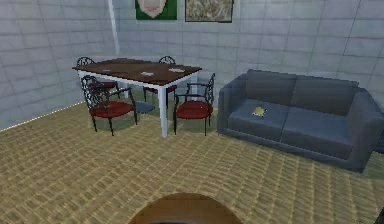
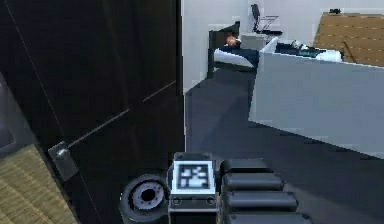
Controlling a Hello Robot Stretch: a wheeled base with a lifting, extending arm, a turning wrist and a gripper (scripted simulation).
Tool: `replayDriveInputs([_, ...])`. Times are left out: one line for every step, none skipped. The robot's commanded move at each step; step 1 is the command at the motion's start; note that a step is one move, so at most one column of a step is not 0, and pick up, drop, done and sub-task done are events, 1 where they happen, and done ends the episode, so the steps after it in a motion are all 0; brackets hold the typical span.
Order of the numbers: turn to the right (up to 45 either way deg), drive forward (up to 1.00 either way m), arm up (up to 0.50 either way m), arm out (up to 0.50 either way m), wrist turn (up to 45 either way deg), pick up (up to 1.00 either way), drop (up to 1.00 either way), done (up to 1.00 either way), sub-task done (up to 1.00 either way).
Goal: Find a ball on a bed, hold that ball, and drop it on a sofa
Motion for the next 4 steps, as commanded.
replayDriveInputs([6.0,0.0,0.0,0.0,0.0,0.0,0.0,0.0,0.0])
replayDriveInputs([0.0,0.15,0.0,0.0,0.0,0.0,0.0,0.0,0.0])
replayDriveInputs([3.0,0.0,0.0,0.0,0.0,0.0,0.0,0.0,0.0])
replayDriveInputs([0.0,0.75,0.0,0.0,0.0,0.0,0.0,0.0,0.0])
